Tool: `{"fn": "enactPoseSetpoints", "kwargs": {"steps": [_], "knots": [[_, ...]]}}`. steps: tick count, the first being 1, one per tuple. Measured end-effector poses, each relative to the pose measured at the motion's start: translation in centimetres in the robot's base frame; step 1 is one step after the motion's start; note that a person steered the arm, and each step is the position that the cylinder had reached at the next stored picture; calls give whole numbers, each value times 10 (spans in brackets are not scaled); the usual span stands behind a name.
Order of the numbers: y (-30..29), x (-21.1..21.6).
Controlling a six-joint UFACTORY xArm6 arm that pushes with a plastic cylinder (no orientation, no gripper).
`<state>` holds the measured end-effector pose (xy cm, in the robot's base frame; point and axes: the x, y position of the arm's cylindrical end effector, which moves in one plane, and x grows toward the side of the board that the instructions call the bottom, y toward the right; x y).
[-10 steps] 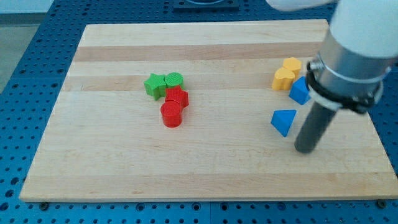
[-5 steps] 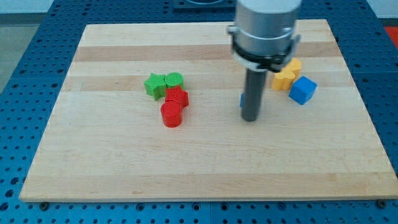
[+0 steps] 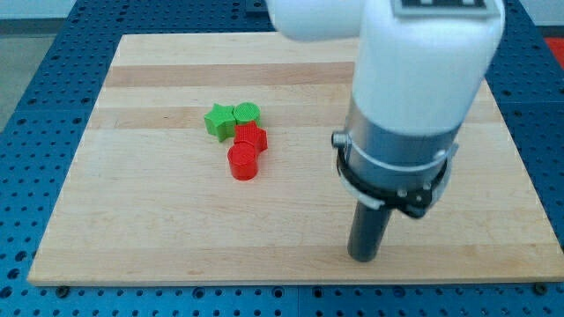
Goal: Place blue triangle parallel to the red star
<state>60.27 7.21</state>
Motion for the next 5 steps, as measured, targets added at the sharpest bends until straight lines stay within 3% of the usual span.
{"fn": "enactPoseSetpoints", "kwargs": {"steps": [2, 4, 5], "knots": [[-3, 7], [-14, -53], [-9, -120]]}}
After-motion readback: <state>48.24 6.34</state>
